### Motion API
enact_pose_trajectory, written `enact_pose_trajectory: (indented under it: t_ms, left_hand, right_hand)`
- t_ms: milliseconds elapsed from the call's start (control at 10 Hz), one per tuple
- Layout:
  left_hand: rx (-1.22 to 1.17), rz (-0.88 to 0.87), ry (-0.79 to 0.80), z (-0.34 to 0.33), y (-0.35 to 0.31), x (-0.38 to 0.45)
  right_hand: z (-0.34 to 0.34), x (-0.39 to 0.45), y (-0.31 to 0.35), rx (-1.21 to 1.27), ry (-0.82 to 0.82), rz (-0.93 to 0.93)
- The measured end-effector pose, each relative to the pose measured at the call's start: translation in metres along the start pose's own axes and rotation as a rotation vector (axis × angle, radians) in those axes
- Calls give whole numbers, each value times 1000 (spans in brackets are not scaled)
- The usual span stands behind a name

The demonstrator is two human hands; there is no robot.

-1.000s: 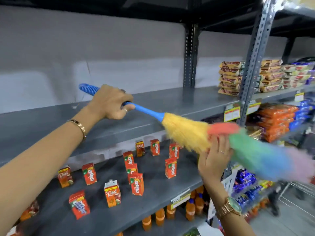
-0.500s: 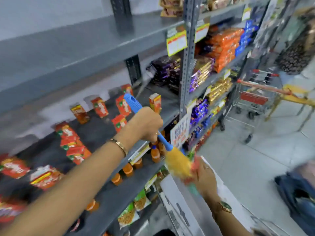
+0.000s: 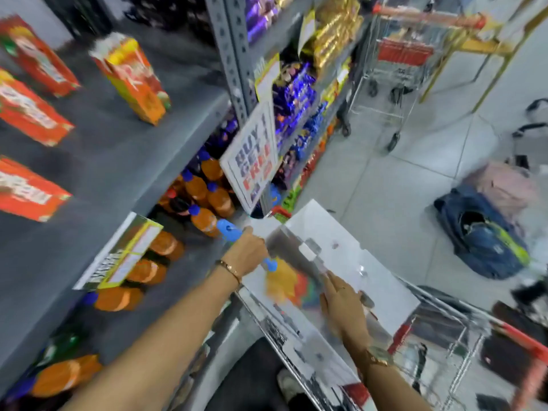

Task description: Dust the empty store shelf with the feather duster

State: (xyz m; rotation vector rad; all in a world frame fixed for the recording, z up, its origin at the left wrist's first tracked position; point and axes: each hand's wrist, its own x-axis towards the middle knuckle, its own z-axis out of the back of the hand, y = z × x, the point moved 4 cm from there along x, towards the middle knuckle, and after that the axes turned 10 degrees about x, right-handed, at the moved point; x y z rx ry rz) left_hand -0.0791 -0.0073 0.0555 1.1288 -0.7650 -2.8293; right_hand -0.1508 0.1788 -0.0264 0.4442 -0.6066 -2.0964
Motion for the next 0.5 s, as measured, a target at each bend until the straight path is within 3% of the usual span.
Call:
enact_pose_trajectory:
  t_ms: [100, 200, 300, 400, 500]
  left_hand:
    - [80, 55, -62, -15, -19, 49]
    - [23, 36, 12, -36, -38, 72]
    - [-122, 159, -9, -54, -49, 90]
    - [-227, 218, -62, -65, -56, 84]
    - [-220, 325, -227, -69, -60, 71]
  right_hand:
    - [-39, 4, -31, 28, 96, -56]
    - [-53, 4, -42, 17, 128, -86]
    - [-64, 6, -55, -31, 136, -72]
    - [-65, 5, -57, -74, 131, -98]
    - [-61, 8, -50, -94, 82, -120]
